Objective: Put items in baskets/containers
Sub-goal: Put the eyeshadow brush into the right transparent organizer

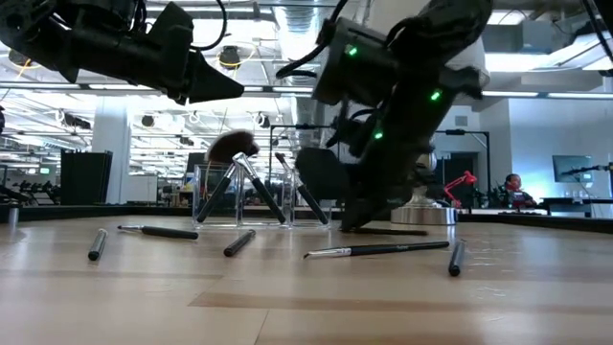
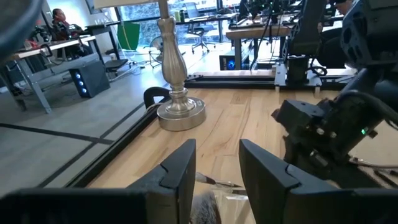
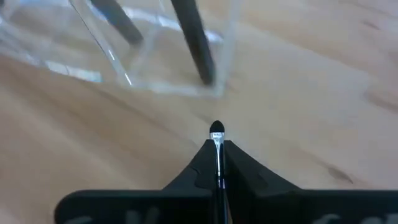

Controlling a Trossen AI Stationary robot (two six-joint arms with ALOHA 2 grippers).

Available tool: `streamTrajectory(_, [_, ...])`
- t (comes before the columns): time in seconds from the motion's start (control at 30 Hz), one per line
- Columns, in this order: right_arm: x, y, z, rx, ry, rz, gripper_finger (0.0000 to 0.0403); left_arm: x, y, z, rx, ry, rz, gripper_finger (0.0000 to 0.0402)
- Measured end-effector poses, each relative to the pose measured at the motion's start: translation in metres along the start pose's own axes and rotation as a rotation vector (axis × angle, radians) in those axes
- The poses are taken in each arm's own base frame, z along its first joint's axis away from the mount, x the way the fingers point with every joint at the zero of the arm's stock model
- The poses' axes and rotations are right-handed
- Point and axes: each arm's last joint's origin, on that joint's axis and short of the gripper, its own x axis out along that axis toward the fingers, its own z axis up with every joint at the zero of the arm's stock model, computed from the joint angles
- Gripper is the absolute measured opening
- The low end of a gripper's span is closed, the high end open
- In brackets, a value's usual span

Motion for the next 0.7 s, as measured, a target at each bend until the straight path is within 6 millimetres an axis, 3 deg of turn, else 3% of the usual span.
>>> streamTrajectory(0.23, [-0.05,-0.003,0.027,-0.019,-0.066,0.091,0.0001,0.0,0.0,0.0,-0.007,0.0,0.0,0.012])
streamTrajectory(0.43, [-0.1,0.001,0.058,-0.119,-0.424,0.107,0.0001,0.0,0.0,0.0,-0.007,0.0,0.0,0.0118])
streamTrajectory(0.6, [-0.104,0.003,0.084,-0.197,-0.58,0.053,0.0001,0.0,0.0,0.0,-0.007,0.0,0.0,0.0118])
streamTrajectory(0.7, [-0.092,0.003,0.094,-0.249,-0.52,0.156,0.0001,0.0,0.0,0.0,-0.008,0.0,0.0,0.0118])
